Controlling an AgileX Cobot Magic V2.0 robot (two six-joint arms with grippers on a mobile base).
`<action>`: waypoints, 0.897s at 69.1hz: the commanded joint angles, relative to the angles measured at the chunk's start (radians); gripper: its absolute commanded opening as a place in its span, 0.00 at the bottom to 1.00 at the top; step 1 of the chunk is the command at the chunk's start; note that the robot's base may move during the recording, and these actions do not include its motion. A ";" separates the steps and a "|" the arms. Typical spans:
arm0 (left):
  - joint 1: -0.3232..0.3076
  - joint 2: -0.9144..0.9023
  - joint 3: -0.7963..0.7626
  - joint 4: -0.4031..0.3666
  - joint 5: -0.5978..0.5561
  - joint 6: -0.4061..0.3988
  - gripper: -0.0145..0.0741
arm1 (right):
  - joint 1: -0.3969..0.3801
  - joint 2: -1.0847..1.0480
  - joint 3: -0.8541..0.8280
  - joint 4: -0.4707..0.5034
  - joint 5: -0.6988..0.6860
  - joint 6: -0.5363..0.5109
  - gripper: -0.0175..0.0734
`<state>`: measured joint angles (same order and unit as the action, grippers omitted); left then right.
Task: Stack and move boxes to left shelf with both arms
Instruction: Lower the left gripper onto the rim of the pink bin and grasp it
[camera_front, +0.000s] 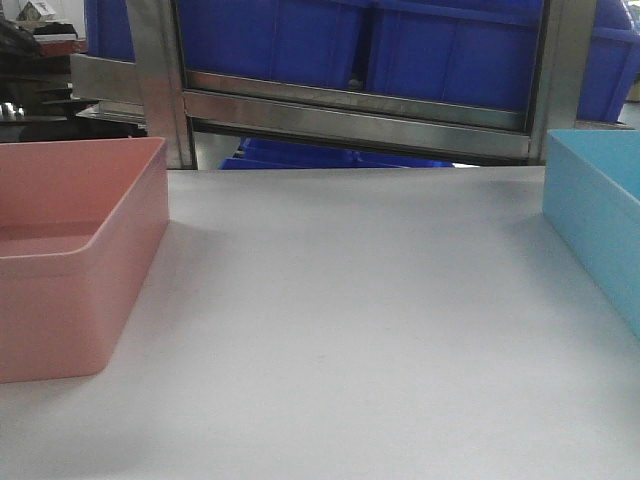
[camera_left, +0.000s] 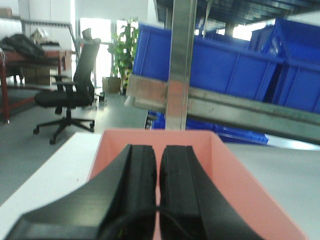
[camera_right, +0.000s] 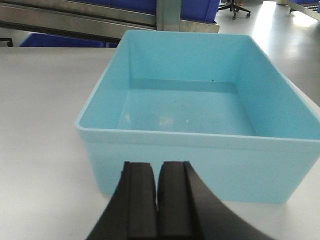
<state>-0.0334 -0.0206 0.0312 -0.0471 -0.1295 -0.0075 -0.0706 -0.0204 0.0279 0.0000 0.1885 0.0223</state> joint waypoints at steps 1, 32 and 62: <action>0.001 0.013 -0.091 0.011 -0.063 -0.002 0.17 | -0.007 0.015 -0.018 -0.009 -0.089 -0.004 0.24; 0.001 0.592 -0.780 0.083 0.559 -0.002 0.56 | -0.007 0.015 -0.018 -0.009 -0.089 -0.004 0.24; 0.027 1.303 -1.357 0.178 1.136 -0.004 0.71 | -0.007 0.015 -0.018 -0.009 -0.089 -0.004 0.24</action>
<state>-0.0266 1.2147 -1.2461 0.1024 1.0135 -0.0154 -0.0706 -0.0204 0.0279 0.0000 0.1885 0.0223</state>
